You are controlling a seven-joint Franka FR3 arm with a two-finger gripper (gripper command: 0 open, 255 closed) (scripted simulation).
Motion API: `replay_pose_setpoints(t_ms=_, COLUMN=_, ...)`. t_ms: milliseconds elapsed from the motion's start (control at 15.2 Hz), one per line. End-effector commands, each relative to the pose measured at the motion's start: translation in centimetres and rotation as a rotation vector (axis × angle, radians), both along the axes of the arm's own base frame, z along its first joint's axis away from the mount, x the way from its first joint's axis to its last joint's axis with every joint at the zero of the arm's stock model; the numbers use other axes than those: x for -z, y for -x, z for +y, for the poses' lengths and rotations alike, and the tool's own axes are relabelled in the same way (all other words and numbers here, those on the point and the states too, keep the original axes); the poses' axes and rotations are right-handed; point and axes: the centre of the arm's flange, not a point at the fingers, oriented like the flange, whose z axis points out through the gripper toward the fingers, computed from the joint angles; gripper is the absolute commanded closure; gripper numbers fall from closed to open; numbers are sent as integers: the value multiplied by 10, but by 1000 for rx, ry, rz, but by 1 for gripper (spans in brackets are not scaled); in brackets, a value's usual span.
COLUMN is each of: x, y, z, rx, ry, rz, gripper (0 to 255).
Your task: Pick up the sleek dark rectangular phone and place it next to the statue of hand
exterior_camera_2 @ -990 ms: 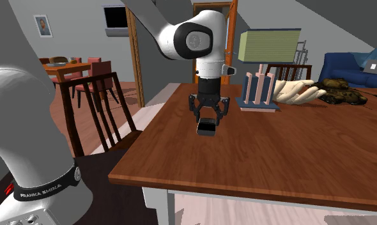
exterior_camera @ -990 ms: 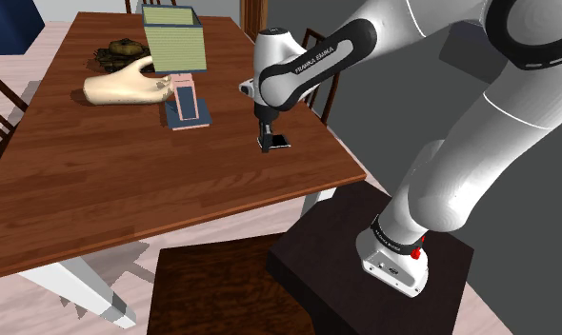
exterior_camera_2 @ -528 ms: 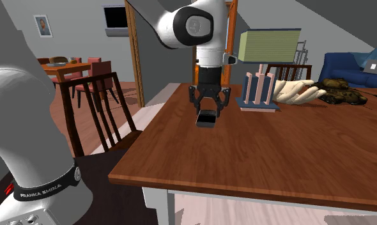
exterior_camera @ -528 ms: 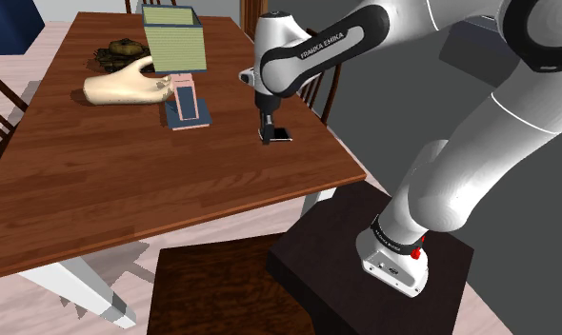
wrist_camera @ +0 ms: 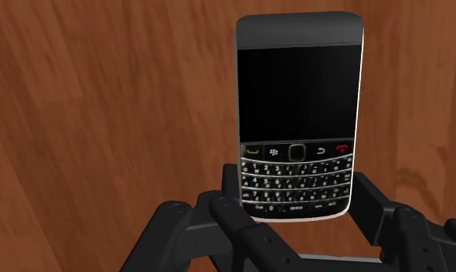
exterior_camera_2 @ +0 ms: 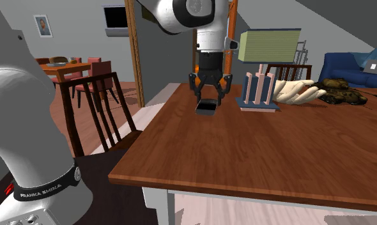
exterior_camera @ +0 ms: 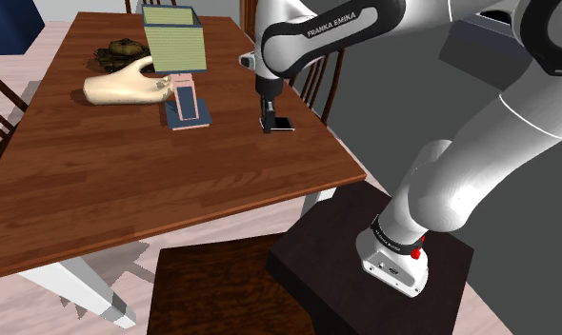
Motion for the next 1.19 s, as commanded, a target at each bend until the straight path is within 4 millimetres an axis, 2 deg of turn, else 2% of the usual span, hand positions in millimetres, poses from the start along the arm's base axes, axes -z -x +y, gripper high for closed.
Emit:
replay_pose_setpoints(t_ms=0, x=-10, y=0, z=0, rx=0, ry=0, rz=0, gripper=255)
replay_pose_setpoints(t_ms=1122, x=-100, y=0, z=0, rx=0, ry=0, rz=0, gripper=255)
